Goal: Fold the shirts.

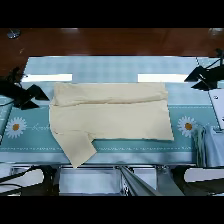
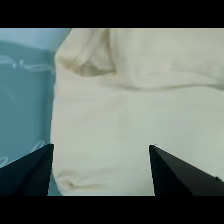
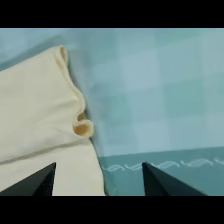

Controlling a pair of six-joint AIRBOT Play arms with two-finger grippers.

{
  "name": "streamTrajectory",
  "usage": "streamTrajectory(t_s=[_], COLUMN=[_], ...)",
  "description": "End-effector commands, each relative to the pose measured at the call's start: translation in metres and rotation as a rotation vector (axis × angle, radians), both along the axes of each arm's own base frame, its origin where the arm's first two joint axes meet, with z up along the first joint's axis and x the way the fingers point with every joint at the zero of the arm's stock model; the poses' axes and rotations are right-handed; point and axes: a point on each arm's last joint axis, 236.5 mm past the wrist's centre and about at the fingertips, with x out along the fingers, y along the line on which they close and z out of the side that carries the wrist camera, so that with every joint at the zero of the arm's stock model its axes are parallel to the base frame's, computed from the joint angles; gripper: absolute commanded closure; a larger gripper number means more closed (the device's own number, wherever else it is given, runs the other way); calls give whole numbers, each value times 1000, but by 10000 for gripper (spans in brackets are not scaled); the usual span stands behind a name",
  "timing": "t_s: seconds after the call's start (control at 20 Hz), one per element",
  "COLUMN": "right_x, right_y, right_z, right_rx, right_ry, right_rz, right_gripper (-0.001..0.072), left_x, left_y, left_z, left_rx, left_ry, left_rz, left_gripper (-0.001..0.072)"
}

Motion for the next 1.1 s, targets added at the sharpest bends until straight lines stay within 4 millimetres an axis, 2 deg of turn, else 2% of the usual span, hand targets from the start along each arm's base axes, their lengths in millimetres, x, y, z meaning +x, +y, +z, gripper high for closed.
streamTrajectory(t_s=[0.0,0.05,0.1,0.2,0.35,0.45,0.65,0.8,1.05], right_x=[-36,-47,-57,-76,-100,-108,-110,-107,-107], right_y=[-25,-6,22,54,78,85,91,100,100], right_z=[6,2,0,-9,-22,-26,-27,-21,-21], right_rx=[-130,-87,-32,11,27,38,66,112,114], right_ry=[-54,-69,-112,-150,-124,-115,-113,-124,-126], right_rz=[-125,-127,-80,-52,-17,-3,-8,-19,-21], right_gripper=[92,92,92,92,92,92,92,92,93], left_x=[-64,-85,-104,-132,-140,-146,-125,-133,-132], left_y=[-9,-17,-23,-31,-49,-61,-71,-75,-79], left_z=[-21,-32,-40,-52,-57,-63,-64,-76,-80], left_rx=[13,-4,-19,-42,-146,-197,-231,-204,-226], left_ry=[22,33,55,84,57,63,-8,8,21], left_rz=[11,31,35,59,167,182,228,205,200], left_gripper=[3,3,5,5,5,5,5,5,5])
